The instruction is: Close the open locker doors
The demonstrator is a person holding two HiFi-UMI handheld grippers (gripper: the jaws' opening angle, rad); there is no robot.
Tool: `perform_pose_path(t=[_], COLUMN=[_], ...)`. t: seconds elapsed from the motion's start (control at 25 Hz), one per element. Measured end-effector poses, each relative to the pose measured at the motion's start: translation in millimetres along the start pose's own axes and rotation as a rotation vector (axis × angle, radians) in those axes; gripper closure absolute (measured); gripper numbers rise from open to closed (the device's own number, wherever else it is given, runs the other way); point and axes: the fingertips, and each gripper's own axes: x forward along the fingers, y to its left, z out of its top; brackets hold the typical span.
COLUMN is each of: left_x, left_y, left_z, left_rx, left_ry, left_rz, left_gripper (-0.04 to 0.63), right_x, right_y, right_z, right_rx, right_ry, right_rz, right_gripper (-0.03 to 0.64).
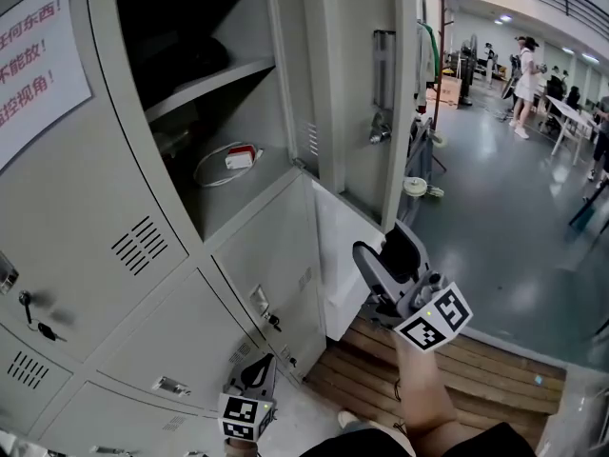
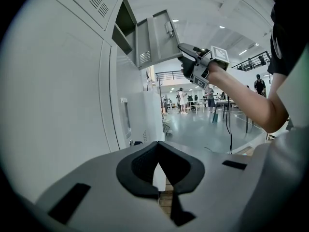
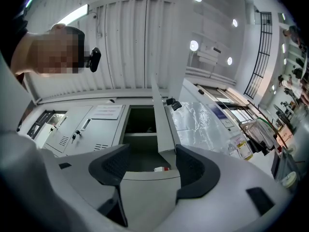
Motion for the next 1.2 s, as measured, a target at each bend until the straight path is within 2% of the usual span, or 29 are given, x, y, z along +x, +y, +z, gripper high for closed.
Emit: perform_pose_path(t=[0.52,1.2], left_x=[-51,-105], left_y=[18,59], left_z=[-19,-39], left_rx=[-0.043,-0.114], left_ry=[0.017,0.038], left_rz=[0.097,0.334], left_gripper=[0.578,0.578], right_x=[31,98], right_y=[78,140], right_z=[-22,-70], right_rx=[0.057,0.207], right_ry=[0.024,0.032], right_rz=[0.150,0.377], right_gripper=[0.314,0.314])
